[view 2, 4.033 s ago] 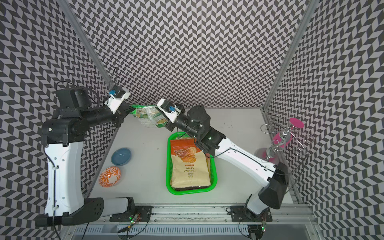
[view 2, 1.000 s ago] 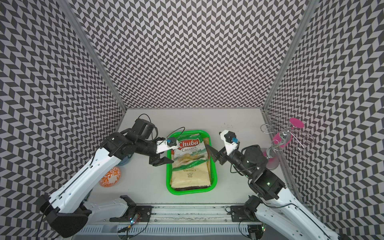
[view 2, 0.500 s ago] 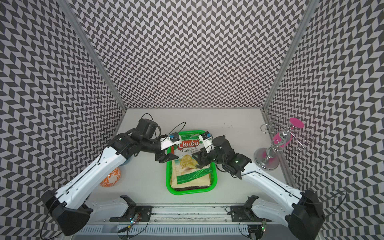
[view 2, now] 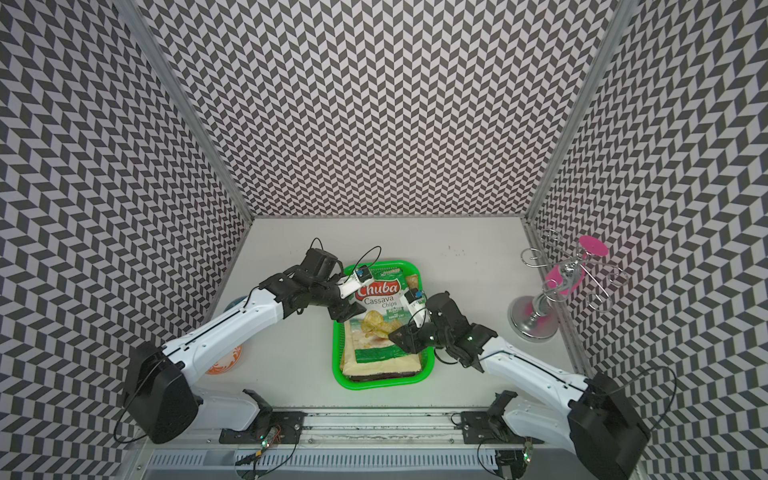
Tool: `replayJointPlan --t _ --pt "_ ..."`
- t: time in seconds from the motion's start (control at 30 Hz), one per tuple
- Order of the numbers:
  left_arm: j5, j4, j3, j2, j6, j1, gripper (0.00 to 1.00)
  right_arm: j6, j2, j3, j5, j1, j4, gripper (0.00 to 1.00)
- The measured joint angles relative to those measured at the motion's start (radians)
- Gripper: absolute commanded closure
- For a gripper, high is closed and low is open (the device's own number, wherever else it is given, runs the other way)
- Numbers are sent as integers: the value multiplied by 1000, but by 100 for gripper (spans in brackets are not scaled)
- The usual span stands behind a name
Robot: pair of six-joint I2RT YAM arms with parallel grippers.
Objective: Put the potato chips into the basket
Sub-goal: Place the potato chip in the basket.
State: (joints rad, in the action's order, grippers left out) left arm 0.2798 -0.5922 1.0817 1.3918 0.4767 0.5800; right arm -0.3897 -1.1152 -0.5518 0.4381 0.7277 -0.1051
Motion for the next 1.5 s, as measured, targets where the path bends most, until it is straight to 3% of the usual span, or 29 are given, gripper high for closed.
replayJointPlan --t 0.37,0.5,0.63,0.83,1.03,1.2,1.5 --pt "-85 98 0 56 -45 -46 27 6 81 28 90 34 39 40" --pt "-61 89 33 66 -57 -69 22 27 87 2 63 35 21 22" --pt "-23 99 80 15 -85 -136 1 48 122 -44 -44 35 31 0" --pt "-4 212 64 -131 -151 -320 1 87 143 -97 -311 35 93 1" --pt "2 349 -66 -200 -212 -489 1 151 127 -129 -536 35 146 0" --pt "18 426 -190 -201 -253 -583 1 188 105 -142 -621 33 178 0" --pt "10 687 -479 -217 -279 -672 1 190 125 -89 -634 -38 203 0"
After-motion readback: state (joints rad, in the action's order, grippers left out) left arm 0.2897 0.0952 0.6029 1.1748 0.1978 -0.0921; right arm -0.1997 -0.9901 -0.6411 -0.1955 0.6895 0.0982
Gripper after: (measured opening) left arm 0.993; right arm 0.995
